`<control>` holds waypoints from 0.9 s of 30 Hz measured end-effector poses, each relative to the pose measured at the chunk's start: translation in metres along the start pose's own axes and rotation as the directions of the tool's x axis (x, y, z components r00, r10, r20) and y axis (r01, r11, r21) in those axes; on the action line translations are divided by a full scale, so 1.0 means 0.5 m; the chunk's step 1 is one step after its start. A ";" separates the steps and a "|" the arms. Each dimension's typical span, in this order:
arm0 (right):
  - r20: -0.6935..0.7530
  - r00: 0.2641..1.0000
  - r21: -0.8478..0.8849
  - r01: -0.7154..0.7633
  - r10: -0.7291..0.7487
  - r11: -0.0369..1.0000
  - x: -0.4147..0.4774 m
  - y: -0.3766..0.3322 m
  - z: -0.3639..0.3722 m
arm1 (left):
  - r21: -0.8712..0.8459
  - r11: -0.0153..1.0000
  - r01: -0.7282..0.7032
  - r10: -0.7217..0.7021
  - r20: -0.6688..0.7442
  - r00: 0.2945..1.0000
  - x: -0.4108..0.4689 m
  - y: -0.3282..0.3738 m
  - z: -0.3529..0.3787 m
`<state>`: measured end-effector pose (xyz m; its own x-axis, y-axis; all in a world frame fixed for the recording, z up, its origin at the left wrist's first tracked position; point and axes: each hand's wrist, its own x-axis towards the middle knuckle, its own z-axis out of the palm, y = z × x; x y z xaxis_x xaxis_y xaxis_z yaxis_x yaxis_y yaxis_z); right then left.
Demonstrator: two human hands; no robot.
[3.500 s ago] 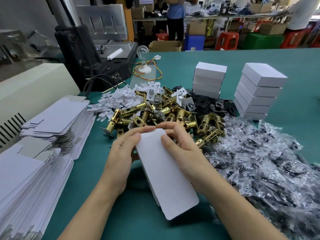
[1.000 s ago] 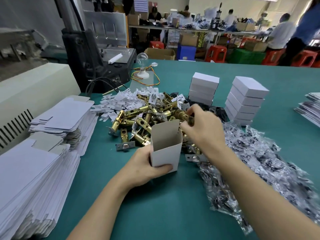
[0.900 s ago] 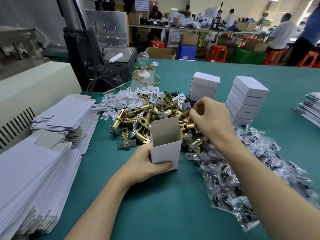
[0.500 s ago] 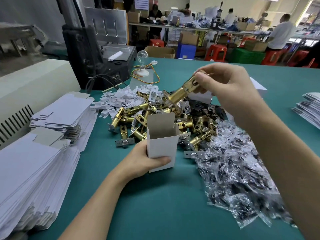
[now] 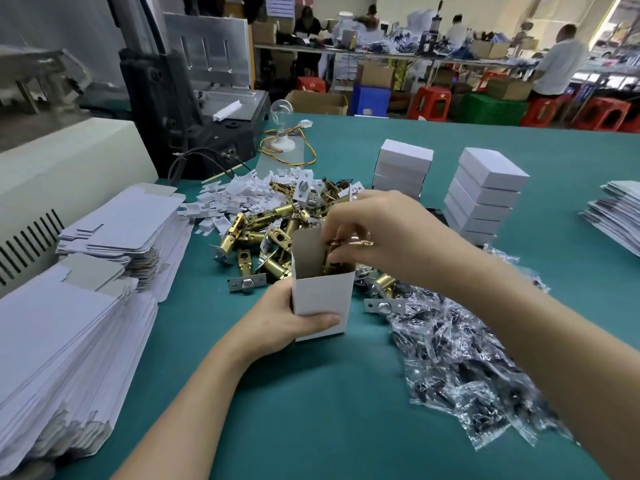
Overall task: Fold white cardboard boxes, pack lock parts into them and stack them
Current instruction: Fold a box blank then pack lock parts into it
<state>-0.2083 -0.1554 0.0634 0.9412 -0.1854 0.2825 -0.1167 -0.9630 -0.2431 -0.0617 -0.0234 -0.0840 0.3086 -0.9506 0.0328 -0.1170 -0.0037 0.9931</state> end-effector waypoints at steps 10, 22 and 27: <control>0.047 0.992 -0.262 0.126 -0.118 0.957 -0.003 -0.009 0.014 | 0.016 1.000 -0.012 0.012 0.005 1.000 0.002 -0.009 -0.003; -0.183 0.953 0.100 -0.227 0.242 0.969 0.009 0.081 -0.018 | 0.020 1.000 -0.020 0.019 0.046 0.999 0.003 0.003 0.000; 0.100 0.976 0.004 -0.196 0.195 0.981 0.138 0.077 0.020 | 0.016 1.000 -0.003 0.002 0.062 0.998 0.001 0.005 0.000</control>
<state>-0.1445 -0.2032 0.0644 0.9272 -0.3491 0.1360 -0.2978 -0.9069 -0.2980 -0.0621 -0.0239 -0.0815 0.2493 -0.9680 0.0274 -0.1329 -0.0062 0.9911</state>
